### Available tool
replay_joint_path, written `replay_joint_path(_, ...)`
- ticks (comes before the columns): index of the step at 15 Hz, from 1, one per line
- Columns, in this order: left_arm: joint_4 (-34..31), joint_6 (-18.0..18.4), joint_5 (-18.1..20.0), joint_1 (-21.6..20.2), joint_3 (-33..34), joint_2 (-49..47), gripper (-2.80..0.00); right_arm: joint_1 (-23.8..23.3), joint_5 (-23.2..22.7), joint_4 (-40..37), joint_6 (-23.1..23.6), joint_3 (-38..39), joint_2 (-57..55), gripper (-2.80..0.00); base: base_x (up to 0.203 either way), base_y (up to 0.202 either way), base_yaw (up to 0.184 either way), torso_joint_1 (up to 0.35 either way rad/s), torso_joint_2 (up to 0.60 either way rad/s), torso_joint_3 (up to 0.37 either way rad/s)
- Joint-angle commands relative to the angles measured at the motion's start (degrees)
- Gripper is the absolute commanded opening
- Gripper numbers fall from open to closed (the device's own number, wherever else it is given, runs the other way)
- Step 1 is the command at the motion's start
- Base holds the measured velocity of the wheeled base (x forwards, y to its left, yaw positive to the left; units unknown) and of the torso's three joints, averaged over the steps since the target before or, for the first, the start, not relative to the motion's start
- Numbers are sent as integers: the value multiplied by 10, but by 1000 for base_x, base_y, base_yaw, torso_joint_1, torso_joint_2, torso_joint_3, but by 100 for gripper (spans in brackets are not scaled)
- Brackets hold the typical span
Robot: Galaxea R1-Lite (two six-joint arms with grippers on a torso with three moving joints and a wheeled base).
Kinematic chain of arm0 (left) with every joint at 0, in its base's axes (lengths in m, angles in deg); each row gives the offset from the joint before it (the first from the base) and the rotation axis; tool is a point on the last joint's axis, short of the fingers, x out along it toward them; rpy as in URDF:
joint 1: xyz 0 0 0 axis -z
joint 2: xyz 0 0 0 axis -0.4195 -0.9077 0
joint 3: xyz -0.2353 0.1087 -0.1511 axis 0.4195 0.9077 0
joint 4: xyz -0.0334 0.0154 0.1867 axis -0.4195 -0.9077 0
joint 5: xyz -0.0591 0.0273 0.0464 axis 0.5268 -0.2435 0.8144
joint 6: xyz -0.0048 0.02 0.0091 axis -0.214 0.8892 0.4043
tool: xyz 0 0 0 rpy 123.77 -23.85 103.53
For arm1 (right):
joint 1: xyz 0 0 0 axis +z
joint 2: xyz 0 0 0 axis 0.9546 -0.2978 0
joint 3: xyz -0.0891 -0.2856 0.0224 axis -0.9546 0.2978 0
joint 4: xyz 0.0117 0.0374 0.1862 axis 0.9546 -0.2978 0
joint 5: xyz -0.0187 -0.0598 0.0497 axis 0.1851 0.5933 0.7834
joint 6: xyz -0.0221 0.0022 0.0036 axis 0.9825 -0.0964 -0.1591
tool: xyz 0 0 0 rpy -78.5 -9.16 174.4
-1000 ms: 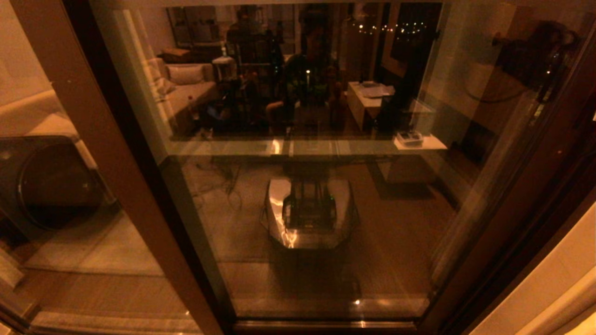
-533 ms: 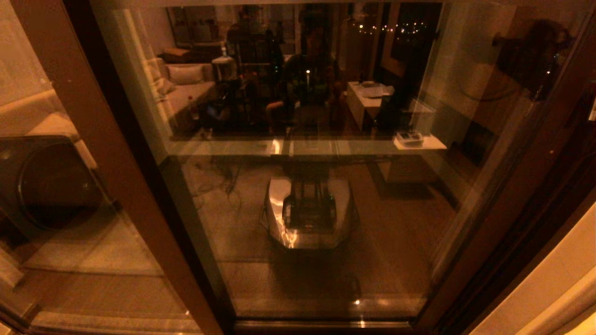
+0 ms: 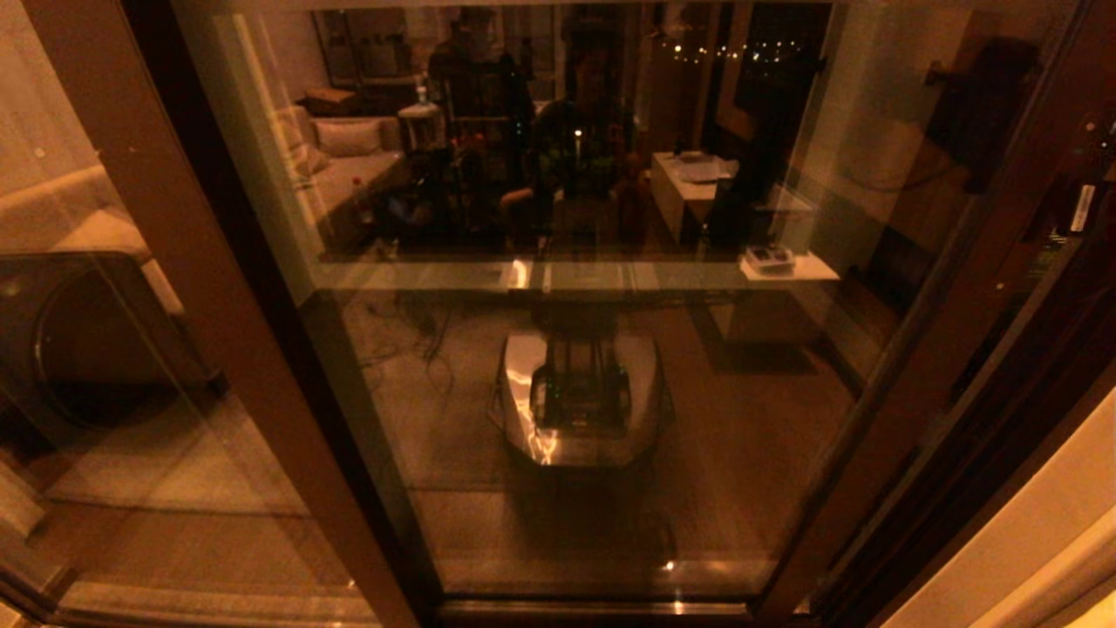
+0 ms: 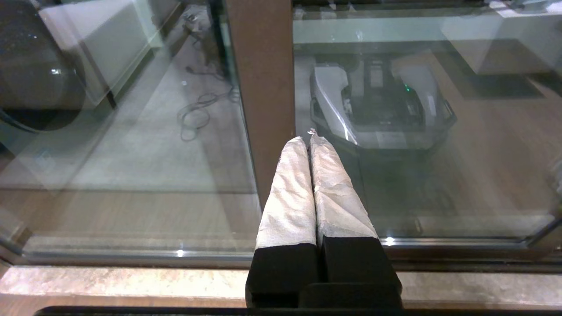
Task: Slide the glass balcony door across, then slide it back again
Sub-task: Open the slid door
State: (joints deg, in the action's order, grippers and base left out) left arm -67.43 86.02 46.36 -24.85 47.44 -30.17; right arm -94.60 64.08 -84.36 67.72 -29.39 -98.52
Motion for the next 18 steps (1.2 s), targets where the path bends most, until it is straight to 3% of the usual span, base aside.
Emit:
replay_joint_path(1, 0, 0, 0, 0, 0, 0, -280, 12, 2, -1, 0, 9, 13, -280, 0, 0, 0, 0, 0, 0)
replay_joint_path(18, 0, 0, 0, 0, 0, 0, -280, 94, 4, -2, -38, 33, 38, -280, 0, 0, 0, 0, 0, 0)
